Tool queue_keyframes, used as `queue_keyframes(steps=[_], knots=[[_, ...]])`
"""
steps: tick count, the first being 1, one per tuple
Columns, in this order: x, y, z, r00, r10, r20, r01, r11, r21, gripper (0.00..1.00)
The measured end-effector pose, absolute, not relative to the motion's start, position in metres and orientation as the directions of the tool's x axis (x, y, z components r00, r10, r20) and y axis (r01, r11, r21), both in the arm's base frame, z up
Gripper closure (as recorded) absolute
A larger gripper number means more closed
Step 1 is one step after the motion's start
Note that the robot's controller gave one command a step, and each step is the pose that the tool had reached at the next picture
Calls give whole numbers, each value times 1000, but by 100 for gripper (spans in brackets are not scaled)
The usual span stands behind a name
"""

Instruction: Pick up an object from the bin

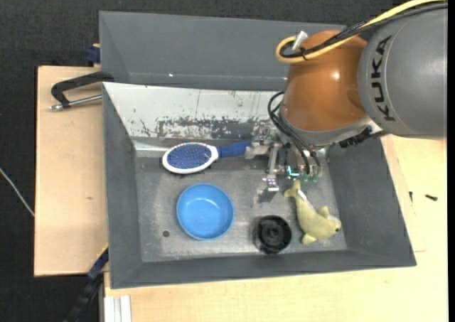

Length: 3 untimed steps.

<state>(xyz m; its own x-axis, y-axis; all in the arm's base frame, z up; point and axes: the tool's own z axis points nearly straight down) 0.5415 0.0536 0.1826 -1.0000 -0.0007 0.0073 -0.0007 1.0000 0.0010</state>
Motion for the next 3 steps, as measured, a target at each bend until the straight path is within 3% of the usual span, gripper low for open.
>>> queue_keyframes(steps=[1, 2, 3], knots=[[530, 133, 73, -898, -440, 1, -440, 898, 1, 0], [496, 119, 101, -794, -608, 0, -608, 794, 0, 0], [506, 115, 101, -467, -884, -6, -884, 467, -3, 0]])
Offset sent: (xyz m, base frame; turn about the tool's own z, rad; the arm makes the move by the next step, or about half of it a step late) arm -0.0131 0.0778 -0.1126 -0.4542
